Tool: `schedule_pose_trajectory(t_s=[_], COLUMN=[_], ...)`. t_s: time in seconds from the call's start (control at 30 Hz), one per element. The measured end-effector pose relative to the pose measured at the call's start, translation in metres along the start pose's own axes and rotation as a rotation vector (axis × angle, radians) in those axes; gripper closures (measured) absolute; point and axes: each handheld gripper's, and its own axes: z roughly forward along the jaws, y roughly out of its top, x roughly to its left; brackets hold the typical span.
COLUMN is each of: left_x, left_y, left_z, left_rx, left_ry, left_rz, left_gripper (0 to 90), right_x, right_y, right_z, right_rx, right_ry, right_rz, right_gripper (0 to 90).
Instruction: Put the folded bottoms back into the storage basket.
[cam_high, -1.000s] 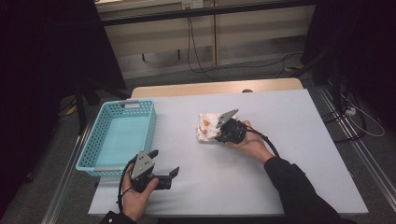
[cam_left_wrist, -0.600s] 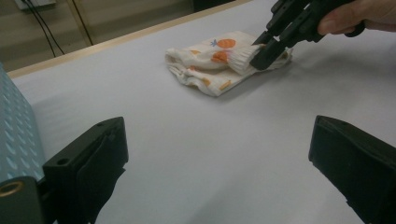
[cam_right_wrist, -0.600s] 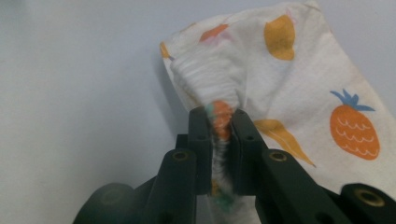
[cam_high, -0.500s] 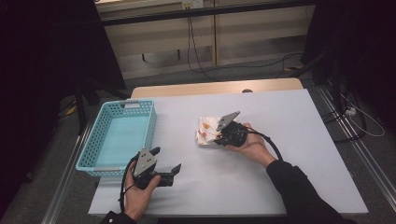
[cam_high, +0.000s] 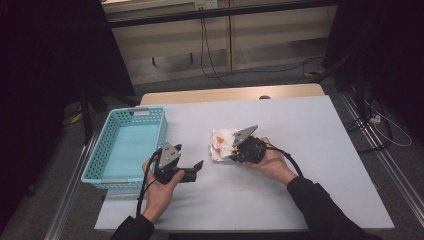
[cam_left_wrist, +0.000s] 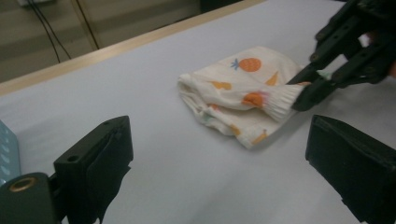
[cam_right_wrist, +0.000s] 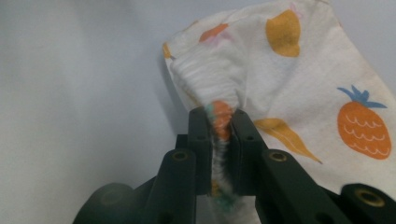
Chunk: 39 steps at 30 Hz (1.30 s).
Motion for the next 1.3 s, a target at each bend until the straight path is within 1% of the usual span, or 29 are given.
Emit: schedule_pose_trajectory(t_s=[0.03, 0.1, 0.13, 0.2, 0.23, 0.27, 0.3, 0.33, 0.37, 0.43, 0.47, 0.5, 0.57, 0.6, 0.67, 0.7, 0.77, 0.83, 0.87, 0.9, 0.93, 1.03, 1.07, 1.1, 1.13, 1.17, 1.2, 1.23, 1.3], left_x=[0.001, 0.002, 0.003, 0.005, 0.006, 0.008, 0.009, 0.01, 0.01, 0.011, 0.011, 0.012, 0.015, 0.016, 0.016, 0.017, 0.018, 0.02, 0.02, 0.022, 0.024, 0.029, 0.031, 0.032, 0.033, 0.033, 0.034, 0.035, 0.037], left_y=[0.002, 0.005, 0.006, 0.01, 0.011, 0.013, 0.015, 0.018, 0.019, 0.024, 0.025, 0.027, 0.028, 0.029, 0.03, 0.031, 0.032, 0.034, 0.034, 0.034, 0.035, 0.035, 0.036, 0.035, 0.035, 0.035, 0.034, 0.033, 0.032], left_z=[0.004, 0.012, 0.016, 0.023, 0.027, 0.03, 0.033, 0.036, 0.039, 0.045, 0.049, 0.053, 0.06, 0.064, 0.07, 0.073, 0.078, 0.083, 0.086, 0.088, 0.09, 0.099, 0.101, 0.104, 0.106, 0.109, 0.111, 0.113, 0.116], left_rx=[0.006, 0.013, 0.02, 0.032, 0.014, 0.019, 0.03, 0.035, 0.029, 0.045, 0.054, 0.055, 0.068, 0.07, 0.085, 0.094, 0.117, 0.127, 0.132, 0.151, 0.164, 0.166, 0.175, 0.17, 0.179, 0.178, 0.187, 0.191, 0.194], left_ry=[-0.008, 0.004, -0.001, -0.025, -0.03, -0.036, -0.035, -0.024, -0.017, -0.016, -0.001, 0.005, -0.037, -0.048, -0.038, -0.035, -0.028, -0.02, -0.012, -0.009, -0.005, -0.003, -0.006, -0.014, -0.016, -0.024, -0.022, -0.018, -0.028], left_rz=[-0.007, 0.012, 0.021, 0.018, 0.012, 0.021, 0.024, 0.039, 0.04, 0.054, 0.061, 0.057, 0.033, 0.018, 0.014, 0.023, 0.011, 0.006, -0.004, -0.009, -0.016, -0.045, -0.041, -0.064, -0.054, -0.067, -0.068, -0.079, -0.111], left_gripper=[7.5, 7.5, 7.5, 7.5, 7.5, 7.9, 8.5, 8.5, 8.5, 8.6, 8.6, 8.6, 8.6, 8.5, 8.5, 8.5, 8.7, 10.4, 12.2, 16.6, 16.6, 18.1, 18.9, 21.8, 25.3, 25.9, 27.9, 31.4, 36.1], right_x=[0.001, 0.003, 0.004, 0.006, 0.007, 0.008, 0.009, 0.01, 0.011, 0.014, 0.014, 0.015, 0.017, 0.018, 0.02, 0.02, 0.02, 0.021, 0.021, 0.021, 0.021, 0.021, 0.021, 0.021, 0.021, 0.021, 0.021, 0.021, 0.022], right_y=[0.0, -0.001, -0.001, 0.0, 0.0, 0.0, 0.0, 0.0, 0.0, 0.001, 0.001, 0.001, 0.001, 0.001, 0.0, 0.0, 0.0, -0.001, -0.001, -0.002, -0.002, -0.002, -0.002, -0.002, -0.002, -0.002, -0.002, -0.002, -0.002], right_z=[-0.001, -0.002, -0.002, -0.004, -0.004, -0.005, -0.005, -0.005, -0.005, -0.006, -0.006, -0.006, -0.006, -0.007, -0.007, -0.008, -0.008, -0.007, -0.007, -0.007, -0.007, -0.007, -0.007, -0.007, -0.006, -0.006, -0.006, -0.006, -0.005], right_rx=[0.001, 0.001, 0.003, 0.001, 0.004, 0.003, 0.004, 0.004, 0.003, 0.002, 0.002, 0.003, 0.005, 0.005, 0.002, 0.002, -0.001, -0.004, -0.005, -0.006, -0.006, -0.006, -0.007, -0.007, -0.007, -0.006, -0.006, -0.005, -0.006], right_ry=[0.005, 0.008, 0.011, 0.016, 0.014, 0.015, 0.016, 0.015, 0.019, 0.021, 0.021, 0.023, 0.026, 0.027, 0.028, 0.026, 0.029, 0.03, 0.031, 0.03, 0.03, 0.031, 0.031, 0.031, 0.032, 0.032, 0.032, 0.032, 0.031], right_rz=[0.006, 0.001, -0.003, -0.01, -0.013, -0.013, -0.014, -0.016, -0.016, -0.023, -0.023, -0.024, -0.035, -0.038, -0.037, -0.038, -0.035, -0.037, -0.037, -0.035, -0.035, -0.035, -0.035, -0.034, -0.034, -0.034, -0.034, -0.034, -0.035], right_gripper=[81.0, 81.0, 81.0, 81.0, 81.0, 80.9, 80.9, 80.9, 80.9, 80.9, 80.9, 80.9, 80.9, 80.9, 80.9, 80.9, 80.9, 80.9, 80.9, 80.8, 80.8, 80.8, 80.8, 80.8, 80.8, 80.8, 80.8, 80.8, 80.8])
